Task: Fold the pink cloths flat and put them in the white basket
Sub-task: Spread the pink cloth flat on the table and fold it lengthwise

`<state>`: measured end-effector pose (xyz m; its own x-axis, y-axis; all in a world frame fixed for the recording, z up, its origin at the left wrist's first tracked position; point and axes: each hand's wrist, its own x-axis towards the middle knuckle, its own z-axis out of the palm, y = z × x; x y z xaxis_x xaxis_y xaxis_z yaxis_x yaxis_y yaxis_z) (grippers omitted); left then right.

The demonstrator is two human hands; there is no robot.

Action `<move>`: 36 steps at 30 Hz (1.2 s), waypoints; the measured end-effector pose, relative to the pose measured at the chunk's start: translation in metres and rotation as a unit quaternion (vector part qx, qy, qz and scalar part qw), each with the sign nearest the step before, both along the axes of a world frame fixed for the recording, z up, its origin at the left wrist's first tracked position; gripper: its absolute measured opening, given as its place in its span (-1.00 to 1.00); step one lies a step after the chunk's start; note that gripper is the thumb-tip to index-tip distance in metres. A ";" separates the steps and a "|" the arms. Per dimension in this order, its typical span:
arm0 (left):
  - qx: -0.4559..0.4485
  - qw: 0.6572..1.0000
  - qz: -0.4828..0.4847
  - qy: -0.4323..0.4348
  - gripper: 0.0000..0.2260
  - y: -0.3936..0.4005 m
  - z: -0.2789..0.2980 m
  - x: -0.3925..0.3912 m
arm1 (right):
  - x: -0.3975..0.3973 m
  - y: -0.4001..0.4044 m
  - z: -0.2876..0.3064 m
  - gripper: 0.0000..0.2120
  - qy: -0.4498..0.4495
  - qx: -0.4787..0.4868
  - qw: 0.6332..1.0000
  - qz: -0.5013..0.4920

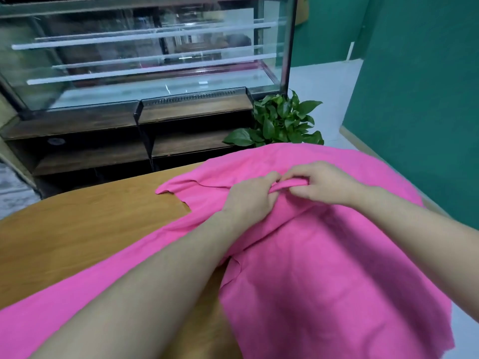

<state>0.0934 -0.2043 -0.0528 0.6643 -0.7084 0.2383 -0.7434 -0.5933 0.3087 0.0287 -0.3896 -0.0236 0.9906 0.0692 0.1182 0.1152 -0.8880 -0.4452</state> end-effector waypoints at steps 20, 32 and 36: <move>-0.050 0.989 0.088 0.107 -0.63 0.000 -0.025 0.057 | 0.026 -0.052 -0.057 -0.61 0.041 0.222 0.966 -0.129; -0.010 0.969 0.154 0.195 -0.77 0.018 -0.067 0.088 | 0.049 -0.059 -0.076 -0.59 0.092 0.037 0.977 -0.189; 0.073 0.975 0.153 0.146 -0.76 0.044 -0.083 0.083 | 0.049 -0.057 -0.084 -0.64 0.082 0.034 0.977 -0.192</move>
